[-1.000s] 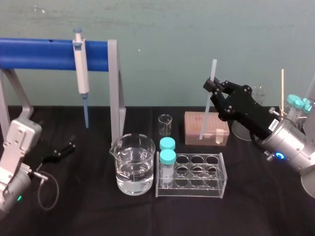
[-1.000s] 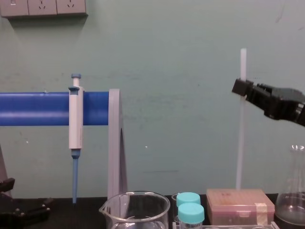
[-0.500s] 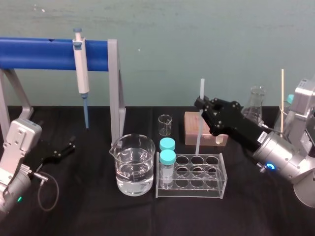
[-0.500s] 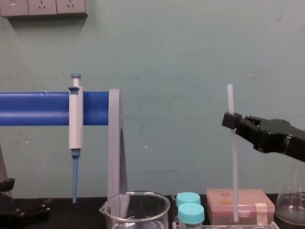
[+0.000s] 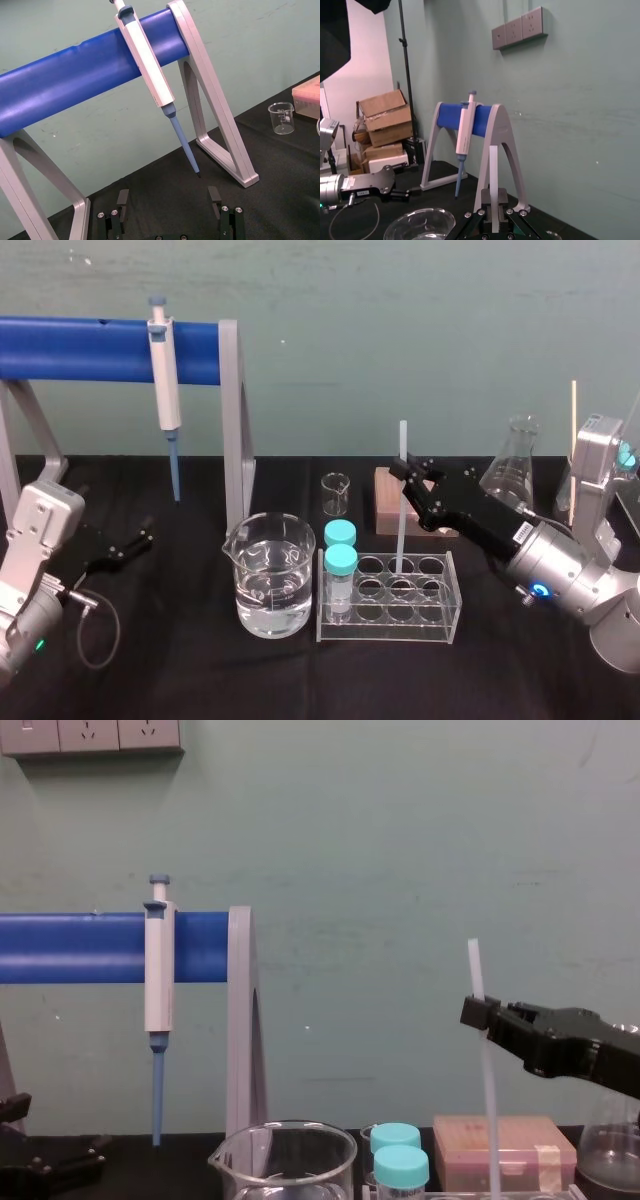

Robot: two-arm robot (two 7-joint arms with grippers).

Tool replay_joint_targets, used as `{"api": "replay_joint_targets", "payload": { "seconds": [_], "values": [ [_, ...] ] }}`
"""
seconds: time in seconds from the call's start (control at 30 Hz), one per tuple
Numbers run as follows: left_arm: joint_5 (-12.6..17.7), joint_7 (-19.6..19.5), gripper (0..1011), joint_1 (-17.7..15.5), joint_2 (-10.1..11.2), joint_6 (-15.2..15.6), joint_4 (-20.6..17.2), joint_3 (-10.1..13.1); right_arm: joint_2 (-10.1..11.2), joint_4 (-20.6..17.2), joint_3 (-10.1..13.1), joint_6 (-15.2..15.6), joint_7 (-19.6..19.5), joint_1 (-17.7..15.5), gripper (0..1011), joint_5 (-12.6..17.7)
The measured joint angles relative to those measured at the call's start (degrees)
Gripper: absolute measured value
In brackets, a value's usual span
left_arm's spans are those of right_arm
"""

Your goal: Pick up the stirring rod with one hand, then place it down.

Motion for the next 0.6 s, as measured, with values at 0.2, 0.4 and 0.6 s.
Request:
{"api": "replay_joint_targets", "payload": {
  "seconds": [0.2, 0.4, 0.6],
  "values": [
    [0.00, 0.00, 1000, 0.00, 0.00, 0.00, 0.00, 0.00, -0.21, 0.82, -0.28, 0.35, -0.74, -0.39, 70, -0.45],
    [0.00, 0.00, 1000, 0.00, 0.00, 0.00, 0.00, 0.00, -0.68, 2.16, -0.41, 0.42, -1.39, -0.36, 70, -1.06],
    [0.00, 0.00, 1000, 0.00, 0.00, 0.00, 0.00, 0.00, -1.17, 3.11, -0.50, 0.42, -1.68, -0.34, 70, -1.47]
  ]
}}
